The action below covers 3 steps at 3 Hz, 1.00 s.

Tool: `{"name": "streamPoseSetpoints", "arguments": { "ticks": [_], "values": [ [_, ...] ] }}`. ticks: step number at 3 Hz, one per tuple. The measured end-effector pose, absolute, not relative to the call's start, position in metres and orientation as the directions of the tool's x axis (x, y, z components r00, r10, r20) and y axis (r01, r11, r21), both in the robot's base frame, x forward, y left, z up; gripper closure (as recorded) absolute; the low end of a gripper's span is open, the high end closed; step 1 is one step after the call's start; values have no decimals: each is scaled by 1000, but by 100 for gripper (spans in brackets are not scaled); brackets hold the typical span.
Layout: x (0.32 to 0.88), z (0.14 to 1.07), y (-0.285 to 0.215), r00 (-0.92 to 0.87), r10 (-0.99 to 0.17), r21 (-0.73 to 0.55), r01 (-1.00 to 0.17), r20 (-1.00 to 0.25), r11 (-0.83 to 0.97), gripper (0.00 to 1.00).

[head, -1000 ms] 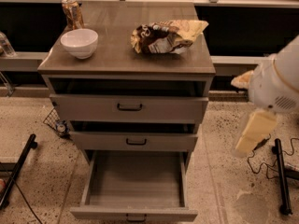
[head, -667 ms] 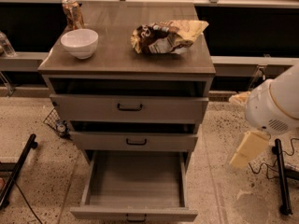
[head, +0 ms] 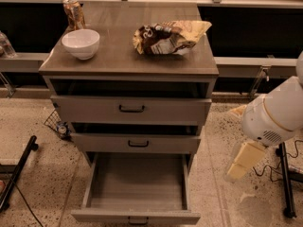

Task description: Close bottom drawer

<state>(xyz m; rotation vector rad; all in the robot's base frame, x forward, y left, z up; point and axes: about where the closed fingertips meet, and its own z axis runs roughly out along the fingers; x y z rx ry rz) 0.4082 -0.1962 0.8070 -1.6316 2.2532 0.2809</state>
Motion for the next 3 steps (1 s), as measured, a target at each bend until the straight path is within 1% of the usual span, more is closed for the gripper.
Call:
{"name": "streamPoseSetpoints", "arguments": {
  "ticks": [1, 2, 3],
  "values": [
    [396, 758, -192, -293, -878, 13, -950, -379, 312, 0],
    [375, 689, -186, -322, -876, 77, -946, -359, 316, 0],
    [360, 620, -184, -363, -875, 113, -932, -321, 345, 0]
  ]
}}
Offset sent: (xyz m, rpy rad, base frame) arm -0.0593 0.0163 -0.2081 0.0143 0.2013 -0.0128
